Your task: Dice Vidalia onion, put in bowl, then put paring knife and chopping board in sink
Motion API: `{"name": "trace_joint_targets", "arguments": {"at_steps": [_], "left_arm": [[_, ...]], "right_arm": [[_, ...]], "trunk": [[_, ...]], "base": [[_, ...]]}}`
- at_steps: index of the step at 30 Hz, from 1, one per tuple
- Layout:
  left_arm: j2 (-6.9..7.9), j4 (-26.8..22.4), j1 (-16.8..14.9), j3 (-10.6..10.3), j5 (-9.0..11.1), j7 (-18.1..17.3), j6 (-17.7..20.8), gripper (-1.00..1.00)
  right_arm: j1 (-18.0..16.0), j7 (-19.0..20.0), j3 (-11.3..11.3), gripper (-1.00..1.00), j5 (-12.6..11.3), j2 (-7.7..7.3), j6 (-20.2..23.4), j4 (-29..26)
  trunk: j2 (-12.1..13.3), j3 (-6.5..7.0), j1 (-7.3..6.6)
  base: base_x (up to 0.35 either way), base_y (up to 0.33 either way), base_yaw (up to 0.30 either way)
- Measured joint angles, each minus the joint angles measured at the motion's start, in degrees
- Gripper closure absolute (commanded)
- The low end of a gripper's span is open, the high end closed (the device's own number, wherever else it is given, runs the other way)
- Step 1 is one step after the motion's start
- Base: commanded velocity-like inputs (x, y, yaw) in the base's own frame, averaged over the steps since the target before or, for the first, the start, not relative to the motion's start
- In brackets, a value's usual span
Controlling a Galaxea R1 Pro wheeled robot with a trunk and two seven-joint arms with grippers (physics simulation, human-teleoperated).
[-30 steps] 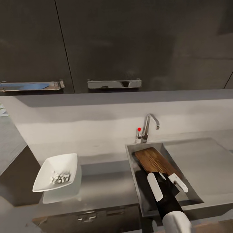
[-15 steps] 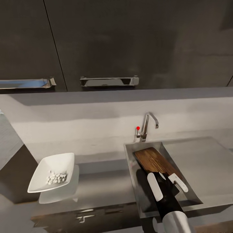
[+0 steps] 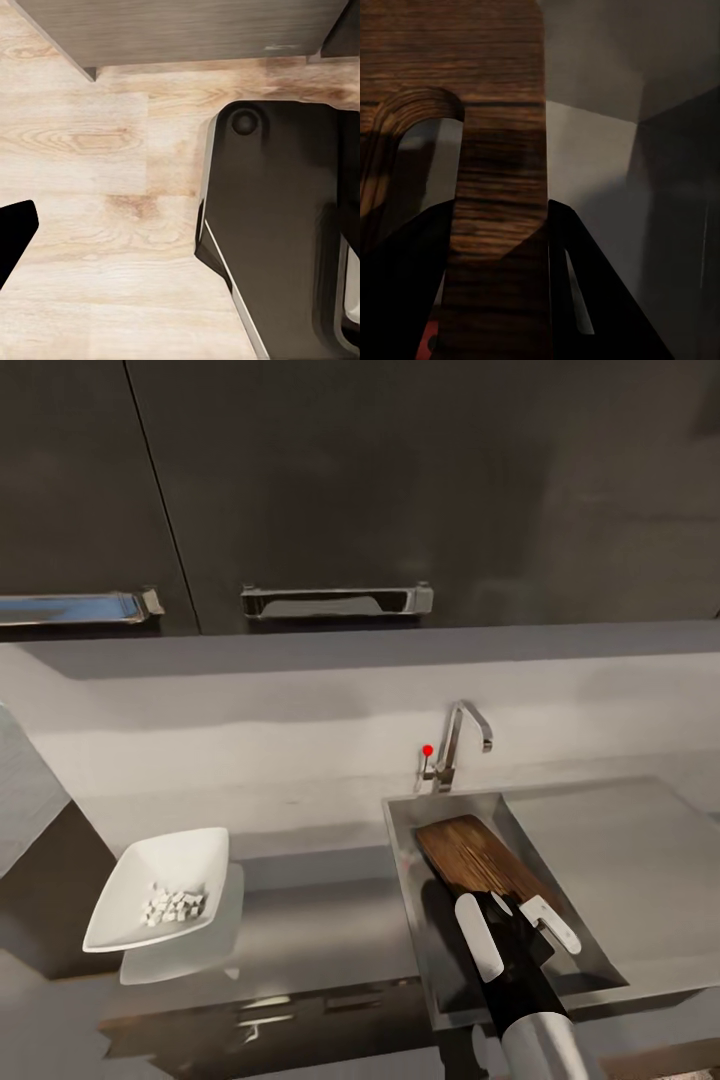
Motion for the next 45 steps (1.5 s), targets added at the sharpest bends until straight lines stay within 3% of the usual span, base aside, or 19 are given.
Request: {"name": "trace_joint_targets", "arguments": {"at_steps": [26,45], "left_arm": [[0.00,0.00,0.00,0.00,0.00,0.00,0.00,-1.00],[0.00,0.00,0.00,0.00,0.00,0.00,0.00,-1.00]], "right_arm": [[0.00,0.03,0.12,1.00,0.02,0.00,0.00,0.00],[0.00,0.03,0.26,1.00,-0.01,0.00,0.00,0.00]], "trunk": [[0.00,-0.61,0.00],[0.00,-2.18,0.00]], "base": [[0.000,0.000,0.000],[0.000,0.000,0.000]]}}
